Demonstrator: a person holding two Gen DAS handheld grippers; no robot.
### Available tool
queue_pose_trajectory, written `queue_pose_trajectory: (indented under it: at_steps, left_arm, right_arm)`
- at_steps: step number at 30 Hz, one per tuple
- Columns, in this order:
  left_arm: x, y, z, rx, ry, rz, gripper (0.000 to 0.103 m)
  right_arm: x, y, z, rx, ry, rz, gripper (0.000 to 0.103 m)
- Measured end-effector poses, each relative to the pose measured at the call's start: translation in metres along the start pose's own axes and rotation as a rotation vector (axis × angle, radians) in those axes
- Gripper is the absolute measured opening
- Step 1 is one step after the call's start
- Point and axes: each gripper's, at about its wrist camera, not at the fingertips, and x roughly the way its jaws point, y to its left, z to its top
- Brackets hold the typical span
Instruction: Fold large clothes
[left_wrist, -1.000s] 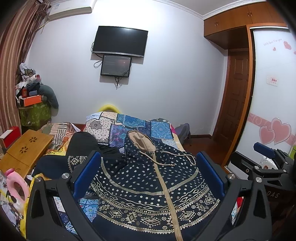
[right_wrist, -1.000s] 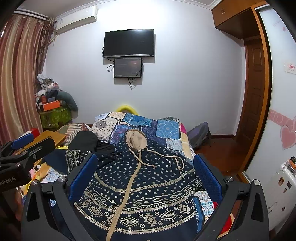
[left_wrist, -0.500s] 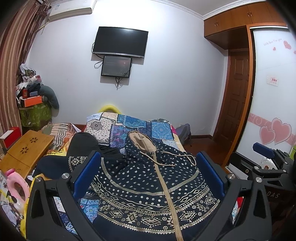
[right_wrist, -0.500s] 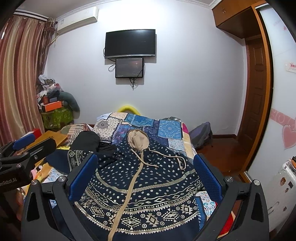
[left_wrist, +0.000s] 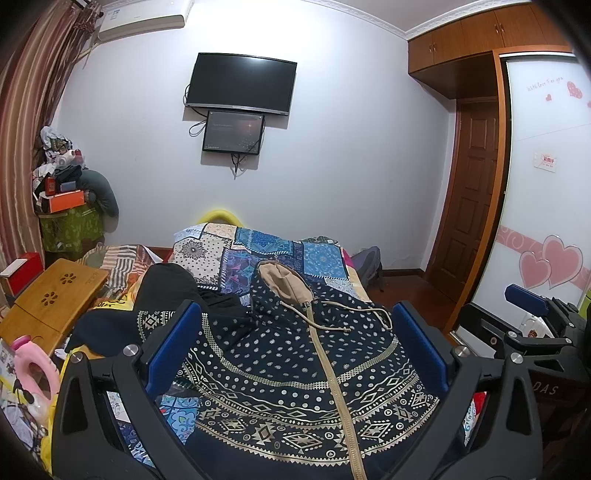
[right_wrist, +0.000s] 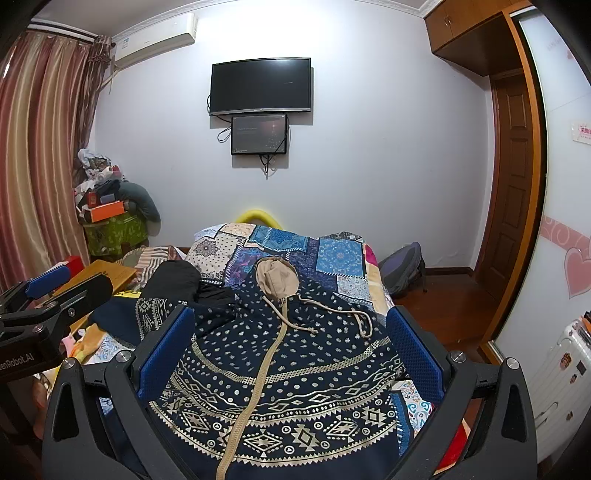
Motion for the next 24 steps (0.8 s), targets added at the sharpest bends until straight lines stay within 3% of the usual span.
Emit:
queue_pose_trajectory:
  at_steps: [24]
  left_arm:
    - [0.0025, 0.0028, -0.0004, -0.007, 0.006, 0.005, 0.103]
  right_arm:
    - [0.0011, -0.0001, -0.0005, 0.002, 0.009, -0.002, 0.103]
